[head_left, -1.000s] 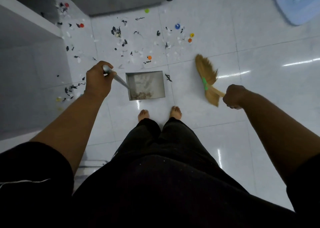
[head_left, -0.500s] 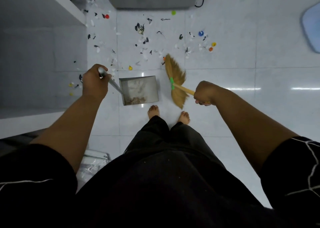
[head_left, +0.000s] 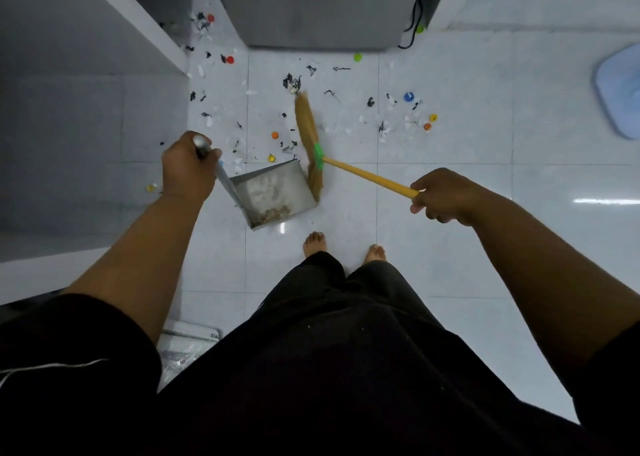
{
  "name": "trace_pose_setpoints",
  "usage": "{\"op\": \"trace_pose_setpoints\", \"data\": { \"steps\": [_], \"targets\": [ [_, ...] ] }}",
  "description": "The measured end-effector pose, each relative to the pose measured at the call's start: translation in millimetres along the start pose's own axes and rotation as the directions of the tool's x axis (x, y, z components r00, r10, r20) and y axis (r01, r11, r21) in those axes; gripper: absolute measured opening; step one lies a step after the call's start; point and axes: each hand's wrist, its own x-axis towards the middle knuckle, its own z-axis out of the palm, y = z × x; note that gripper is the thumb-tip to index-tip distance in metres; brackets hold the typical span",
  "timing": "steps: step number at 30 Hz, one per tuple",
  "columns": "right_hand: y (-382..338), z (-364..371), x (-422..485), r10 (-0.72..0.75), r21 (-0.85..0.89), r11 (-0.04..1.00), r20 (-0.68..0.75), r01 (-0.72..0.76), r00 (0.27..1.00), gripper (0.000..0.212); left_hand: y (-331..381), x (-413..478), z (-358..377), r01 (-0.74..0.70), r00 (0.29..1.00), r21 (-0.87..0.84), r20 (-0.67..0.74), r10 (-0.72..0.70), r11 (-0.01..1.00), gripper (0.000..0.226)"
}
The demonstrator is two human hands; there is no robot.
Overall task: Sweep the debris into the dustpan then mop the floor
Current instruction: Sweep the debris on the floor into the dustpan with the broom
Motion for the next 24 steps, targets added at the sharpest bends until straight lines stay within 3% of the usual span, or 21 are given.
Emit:
{"op": "trace_pose_setpoints", "data": {
  "steps": [7,12,18,24],
  "targets": [
    [26,-59,-36,0.039,0.013,0.999,-0.13,-0.038,0.991,0.037,42,24,22,-0.071,0.996,0.03,0.052,0.069,0.997,0.013],
    [62,-95,-43,0.098,0.008,0.995,-0.231,-0.098,0.968,0.03,83,25,51,-0.094,0.99,-0.053,0.097,0.099,0.994,0.013],
    [110,-159,-24,0.085,-0.173,0.973,-0.347,-0.153,0.934,0.037,137,19,100,-0.107,0.987,-0.067,0.114,0.114,0.992,0.015],
    [142,-233,27,0.043,-0.361,0.91,-0.407,-0.204,0.912,0.025,173,12,149,-0.112,0.988,-0.012,0.103,0.112,0.994,0.012]
  ]
}}
